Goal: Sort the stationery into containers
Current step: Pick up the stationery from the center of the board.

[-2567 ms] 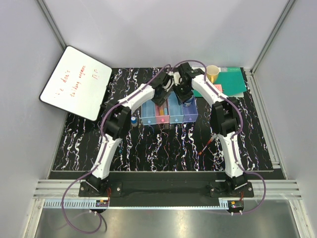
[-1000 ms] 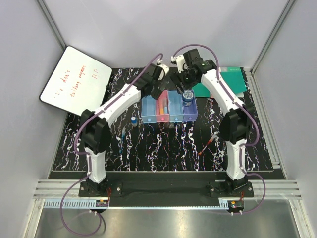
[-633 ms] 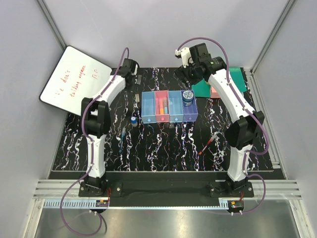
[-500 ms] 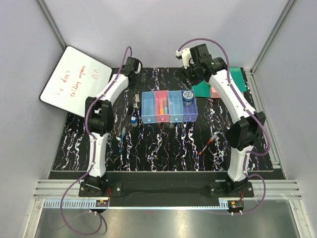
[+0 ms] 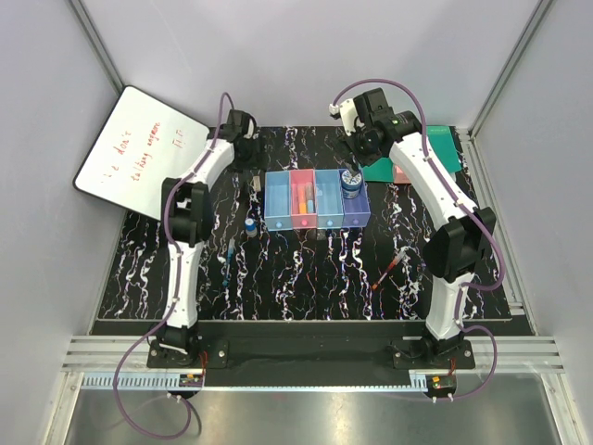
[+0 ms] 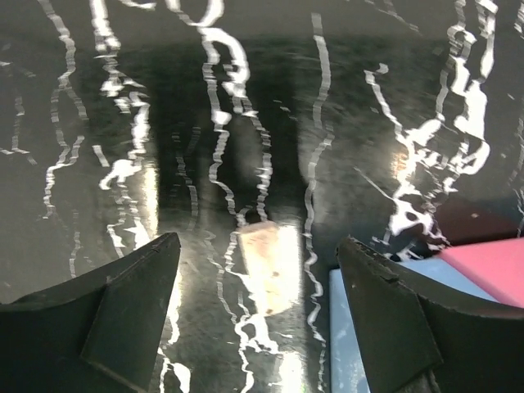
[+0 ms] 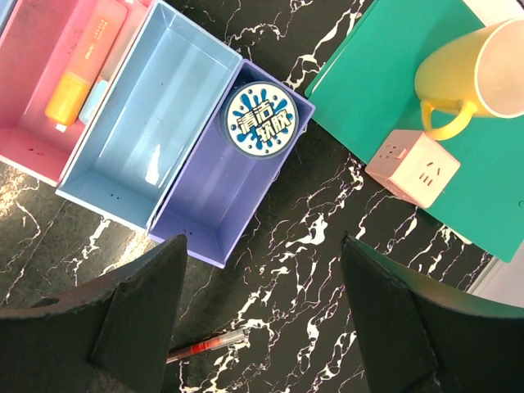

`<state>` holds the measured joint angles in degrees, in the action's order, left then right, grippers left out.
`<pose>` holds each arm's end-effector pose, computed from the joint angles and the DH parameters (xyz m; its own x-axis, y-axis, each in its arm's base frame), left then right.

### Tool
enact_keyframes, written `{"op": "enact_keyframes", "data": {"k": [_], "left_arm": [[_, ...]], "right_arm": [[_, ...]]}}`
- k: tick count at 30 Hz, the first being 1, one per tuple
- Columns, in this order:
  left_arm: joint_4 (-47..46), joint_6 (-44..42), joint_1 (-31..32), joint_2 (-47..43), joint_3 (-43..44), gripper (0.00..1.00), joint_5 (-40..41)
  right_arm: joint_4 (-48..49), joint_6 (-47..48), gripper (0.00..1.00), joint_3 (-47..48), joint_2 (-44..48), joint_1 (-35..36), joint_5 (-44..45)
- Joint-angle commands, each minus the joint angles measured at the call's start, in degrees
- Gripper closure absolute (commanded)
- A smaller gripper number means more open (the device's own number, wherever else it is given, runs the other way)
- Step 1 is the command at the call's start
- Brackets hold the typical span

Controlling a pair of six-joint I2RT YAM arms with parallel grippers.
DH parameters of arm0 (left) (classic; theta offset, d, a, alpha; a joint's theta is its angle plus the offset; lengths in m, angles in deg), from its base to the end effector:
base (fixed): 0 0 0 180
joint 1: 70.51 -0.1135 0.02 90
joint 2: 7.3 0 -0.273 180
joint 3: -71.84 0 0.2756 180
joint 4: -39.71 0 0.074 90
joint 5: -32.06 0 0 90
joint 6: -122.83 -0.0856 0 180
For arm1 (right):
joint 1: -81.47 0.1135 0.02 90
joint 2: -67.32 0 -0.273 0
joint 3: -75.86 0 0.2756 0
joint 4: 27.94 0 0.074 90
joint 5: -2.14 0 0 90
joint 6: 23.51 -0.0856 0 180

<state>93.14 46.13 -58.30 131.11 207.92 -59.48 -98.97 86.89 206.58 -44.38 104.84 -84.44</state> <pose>0.5755 -0.1269 0.1516 -0.8384 -0.0539 -0.5425 0.0343 0.9879 -0.1511 0.4423 0.1856 0.3313 -0.5518 -0.6175 -0.5605 -0.5917 0.7635 -0.2586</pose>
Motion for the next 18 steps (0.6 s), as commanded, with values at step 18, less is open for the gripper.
{"op": "enact_keyframes", "data": {"k": [18], "left_arm": [[-4.7, 3.4, -0.9, -0.4, -6.2, 0.24, -3.5]], "right_arm": [[0.9, -0.1, 0.20, 1.6, 1.0, 0.5, 0.8]]}}
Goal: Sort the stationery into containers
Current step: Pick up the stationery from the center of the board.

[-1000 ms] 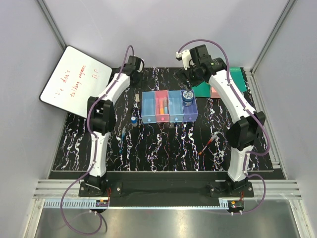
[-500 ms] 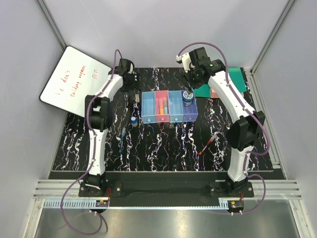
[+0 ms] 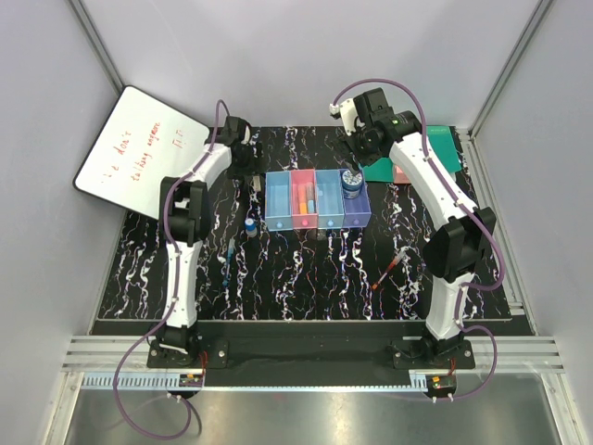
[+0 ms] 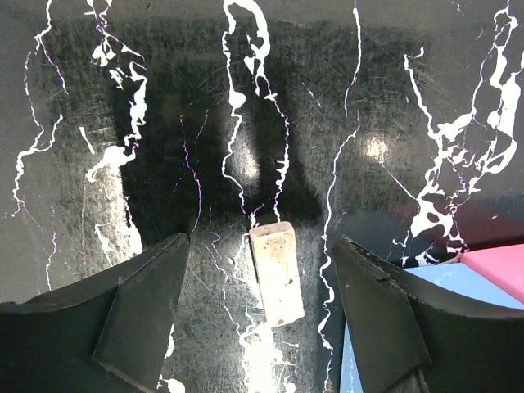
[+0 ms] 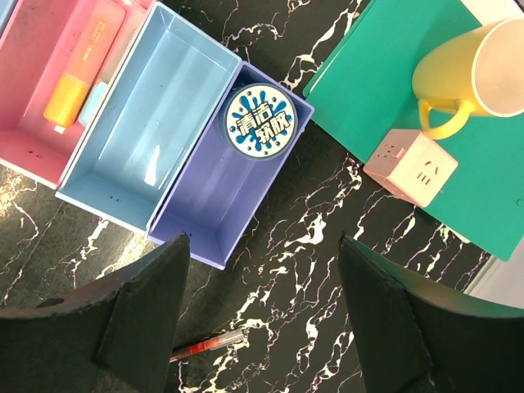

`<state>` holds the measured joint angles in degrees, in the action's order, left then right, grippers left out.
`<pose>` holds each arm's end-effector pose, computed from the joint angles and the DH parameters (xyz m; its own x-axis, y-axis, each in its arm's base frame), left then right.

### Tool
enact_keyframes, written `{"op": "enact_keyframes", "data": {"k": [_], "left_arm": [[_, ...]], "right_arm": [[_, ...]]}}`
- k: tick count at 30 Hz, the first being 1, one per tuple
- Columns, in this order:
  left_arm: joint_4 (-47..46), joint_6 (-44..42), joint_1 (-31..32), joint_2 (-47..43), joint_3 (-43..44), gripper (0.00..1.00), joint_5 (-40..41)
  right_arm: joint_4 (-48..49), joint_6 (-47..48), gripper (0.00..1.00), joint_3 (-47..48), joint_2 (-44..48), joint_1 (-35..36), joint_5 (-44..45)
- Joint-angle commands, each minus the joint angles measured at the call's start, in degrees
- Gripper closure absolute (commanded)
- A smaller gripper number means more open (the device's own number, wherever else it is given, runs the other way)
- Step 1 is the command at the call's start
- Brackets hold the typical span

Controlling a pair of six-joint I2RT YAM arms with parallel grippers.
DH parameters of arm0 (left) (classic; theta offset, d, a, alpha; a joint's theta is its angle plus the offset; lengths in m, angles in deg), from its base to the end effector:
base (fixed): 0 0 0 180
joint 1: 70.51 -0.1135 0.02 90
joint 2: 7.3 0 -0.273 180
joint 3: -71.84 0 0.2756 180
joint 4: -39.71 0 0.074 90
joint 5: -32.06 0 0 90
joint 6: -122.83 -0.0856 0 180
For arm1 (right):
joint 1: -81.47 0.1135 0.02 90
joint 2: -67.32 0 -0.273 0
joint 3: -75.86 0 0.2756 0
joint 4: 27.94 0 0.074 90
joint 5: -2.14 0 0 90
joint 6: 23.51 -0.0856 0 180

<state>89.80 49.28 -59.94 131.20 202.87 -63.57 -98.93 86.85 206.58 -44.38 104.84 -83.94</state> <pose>0.5717 -0.1152 0.1242 -0.8620 -0.1258 -0.4910 -0.0102 0.9728 -0.2313 0.4427 0.1849 0.3314 -0.5537 -0.6174 -0.5588 -0.5863 0.7656 -0.2648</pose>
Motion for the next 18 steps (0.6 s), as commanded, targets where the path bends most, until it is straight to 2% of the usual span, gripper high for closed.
{"op": "enact_keyframes", "data": {"k": [1, 9, 18], "left_arm": [[-1.1, 0.1, 1.0, -0.6, -1.3, 0.24, 1.2], [2.1, -2.3, 3.3, 0.0, -1.1, 0.26, 7.9], [4.1, -1.9, 3.6, 1.2, -0.6, 0.27, 9.3]], "right_arm": [[0.8, -0.2, 0.20, 1.6, 1.0, 0.5, 0.3], [1.0, -1.0, 0.21, 2.3, 0.6, 0.5, -1.0], [0.9, -1.5, 0.23, 3.1, 0.7, 0.5, -1.5]]}}
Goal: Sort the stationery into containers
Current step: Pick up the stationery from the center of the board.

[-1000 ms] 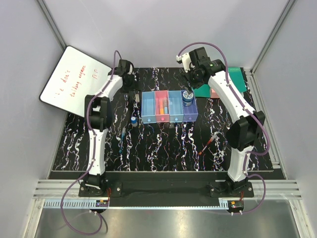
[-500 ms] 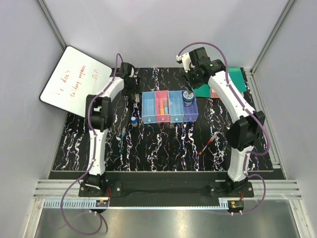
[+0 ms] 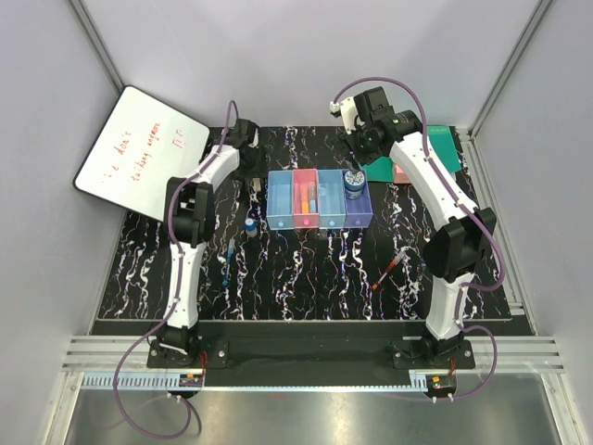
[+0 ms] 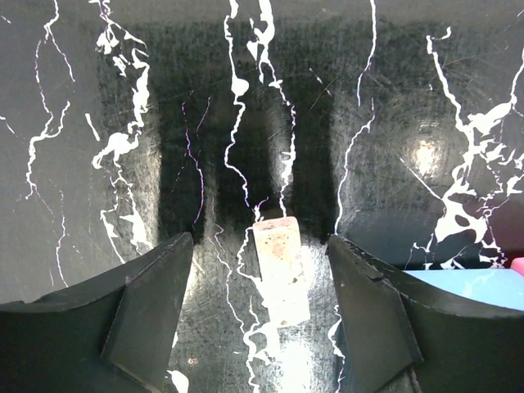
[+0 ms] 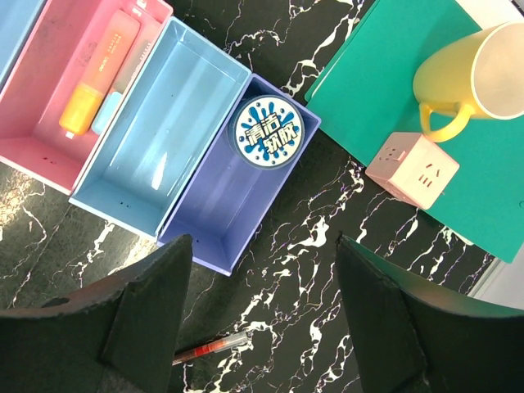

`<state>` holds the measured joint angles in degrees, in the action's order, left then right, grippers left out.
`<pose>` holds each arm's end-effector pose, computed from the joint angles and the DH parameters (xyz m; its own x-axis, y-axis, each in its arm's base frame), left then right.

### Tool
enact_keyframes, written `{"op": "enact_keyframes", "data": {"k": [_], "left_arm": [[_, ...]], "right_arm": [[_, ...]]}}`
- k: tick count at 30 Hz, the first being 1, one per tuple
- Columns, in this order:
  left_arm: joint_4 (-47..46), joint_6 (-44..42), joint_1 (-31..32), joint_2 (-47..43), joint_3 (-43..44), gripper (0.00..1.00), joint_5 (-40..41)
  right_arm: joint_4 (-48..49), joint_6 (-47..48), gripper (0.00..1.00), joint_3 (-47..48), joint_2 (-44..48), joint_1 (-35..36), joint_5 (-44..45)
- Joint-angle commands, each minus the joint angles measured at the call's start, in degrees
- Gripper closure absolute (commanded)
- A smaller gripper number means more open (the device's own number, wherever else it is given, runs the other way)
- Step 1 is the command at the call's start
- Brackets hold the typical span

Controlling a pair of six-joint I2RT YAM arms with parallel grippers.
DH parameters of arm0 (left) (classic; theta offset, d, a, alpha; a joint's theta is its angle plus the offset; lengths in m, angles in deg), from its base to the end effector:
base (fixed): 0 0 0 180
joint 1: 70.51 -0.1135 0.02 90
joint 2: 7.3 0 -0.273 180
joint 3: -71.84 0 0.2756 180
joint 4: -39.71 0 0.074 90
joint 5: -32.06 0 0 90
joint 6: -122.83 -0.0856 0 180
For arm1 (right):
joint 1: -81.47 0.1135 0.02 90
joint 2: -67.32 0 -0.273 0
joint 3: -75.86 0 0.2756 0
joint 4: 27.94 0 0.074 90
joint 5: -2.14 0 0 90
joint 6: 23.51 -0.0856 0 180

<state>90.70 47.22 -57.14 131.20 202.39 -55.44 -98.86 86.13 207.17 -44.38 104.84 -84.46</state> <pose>0.5649 -0.1304 0.1196 -0.8592 -0.0510 -0.5090 -0.0046 0.9957 -0.0920 0.4428 0.1858 0.3352 -0.5532 -0.6045 -0.5732 -0.5817 0.7728 -0.2537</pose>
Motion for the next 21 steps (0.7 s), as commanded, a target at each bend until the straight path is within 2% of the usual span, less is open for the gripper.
{"op": "enact_keyframes", "data": {"k": [1, 4, 11, 15, 16, 18, 19, 21], "left_arm": [[3.3, 0.1, 0.9, 1.2, -0.1, 0.27, 1.2], [3.7, 0.2, 0.9, 1.2, -0.1, 0.29, 1.8], [4.6, -0.2, 1.1, 1.5, -0.2, 0.45, 3.2], [4.9, -0.5, 1.2, 1.7, -0.1, 0.60, 3.5], [5.1, -0.6, 1.2, 1.8, -0.1, 0.69, 3.6], [5.3, -0.8, 1.4, 1.8, -0.1, 0.77, 3.8], [5.4, -0.9, 1.3, 1.6, -0.1, 0.85, 3.9], [5.4, -1.0, 1.4, 1.3, -0.2, 0.89, 4.3]], "right_arm": [[1.0, -0.9, 0.23, 2.6, 0.7, 0.5, -0.9], [1.0, -0.9, 0.24, 2.4, 0.7, 0.5, -0.9], [1.0, -1.3, 0.26, 2.8, 0.6, 0.5, -1.2], [1.0, -1.4, 0.27, 2.7, 0.9, 0.5, -1.5], [1.0, -1.4, 0.28, 2.6, 0.9, 0.5, -1.5], [1.0, -1.5, 0.28, 2.7, 1.0, 0.5, -1.6], [1.0, -1.5, 0.28, 2.7, 1.1, 0.5, -1.7], [1.0, -1.6, 0.28, 2.8, 1.1, 0.5, -1.6]]}}
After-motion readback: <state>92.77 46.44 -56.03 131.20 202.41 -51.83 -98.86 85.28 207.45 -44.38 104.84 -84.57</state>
